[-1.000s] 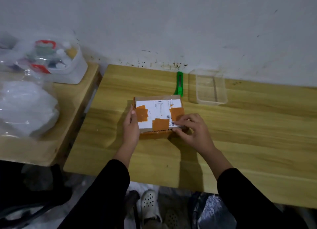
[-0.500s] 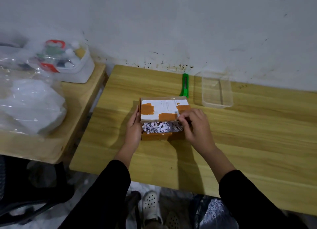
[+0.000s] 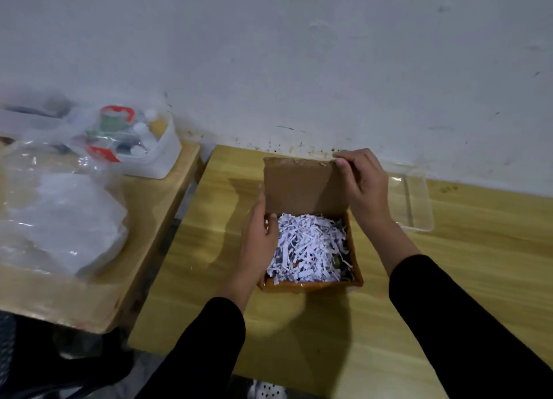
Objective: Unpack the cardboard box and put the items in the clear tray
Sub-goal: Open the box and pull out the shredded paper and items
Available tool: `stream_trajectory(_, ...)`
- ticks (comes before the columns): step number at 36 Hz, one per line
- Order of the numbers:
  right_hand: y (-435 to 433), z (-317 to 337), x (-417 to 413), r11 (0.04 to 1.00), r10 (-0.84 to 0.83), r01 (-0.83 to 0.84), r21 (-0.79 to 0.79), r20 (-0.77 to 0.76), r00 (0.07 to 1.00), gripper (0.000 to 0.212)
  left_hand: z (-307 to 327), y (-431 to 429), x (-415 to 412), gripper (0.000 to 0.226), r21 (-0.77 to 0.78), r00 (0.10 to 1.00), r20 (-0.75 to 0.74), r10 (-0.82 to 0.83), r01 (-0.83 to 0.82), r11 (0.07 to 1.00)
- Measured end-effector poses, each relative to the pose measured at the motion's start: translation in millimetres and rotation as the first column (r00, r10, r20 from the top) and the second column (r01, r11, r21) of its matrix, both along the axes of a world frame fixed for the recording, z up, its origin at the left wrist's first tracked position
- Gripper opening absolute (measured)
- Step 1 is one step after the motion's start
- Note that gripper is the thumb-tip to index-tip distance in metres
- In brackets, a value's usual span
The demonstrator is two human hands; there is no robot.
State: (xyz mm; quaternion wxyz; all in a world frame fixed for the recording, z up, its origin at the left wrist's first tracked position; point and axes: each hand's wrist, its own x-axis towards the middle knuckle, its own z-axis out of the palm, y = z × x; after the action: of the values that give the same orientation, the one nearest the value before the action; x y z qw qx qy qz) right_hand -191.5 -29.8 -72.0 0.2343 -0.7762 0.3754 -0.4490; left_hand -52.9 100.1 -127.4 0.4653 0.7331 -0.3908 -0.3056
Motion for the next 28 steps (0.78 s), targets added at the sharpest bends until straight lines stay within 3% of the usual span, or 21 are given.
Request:
stream_trajectory(8,-12.8,-38.2,7.2,0.957,0.036,0.007,0.289,-0.145,0.989,0.054,-2.8,-28.4,14.5,0.071,-0.006,0.993,-0.041,-0.11,0.11,0.994)
stream_trajectory(14,6.3,-54.9,4.5,0.932,-0.012,0.08,0.354,-0.191,0.982,0.055,-9.0,-28.6,18.5,0.062,0.046,0.991,-0.035,-0.131,0.133,0.99)
stream_trajectory(21,34.5,-57.5,-9.4,0.9,-0.043,0.095,0.425,-0.131,0.99,0.055,-15.0,-16.6,17.9,0.057,0.055,0.995,-0.053,-0.089,0.092,0.994)
stream_trajectory(28,35.9,-55.4,-6.5,0.877,-0.067,0.123,0.465,-0.135,0.989,0.051,-17.6,-16.1,18.7,0.057,0.135,0.991,0.073,-0.109,0.098,0.986)
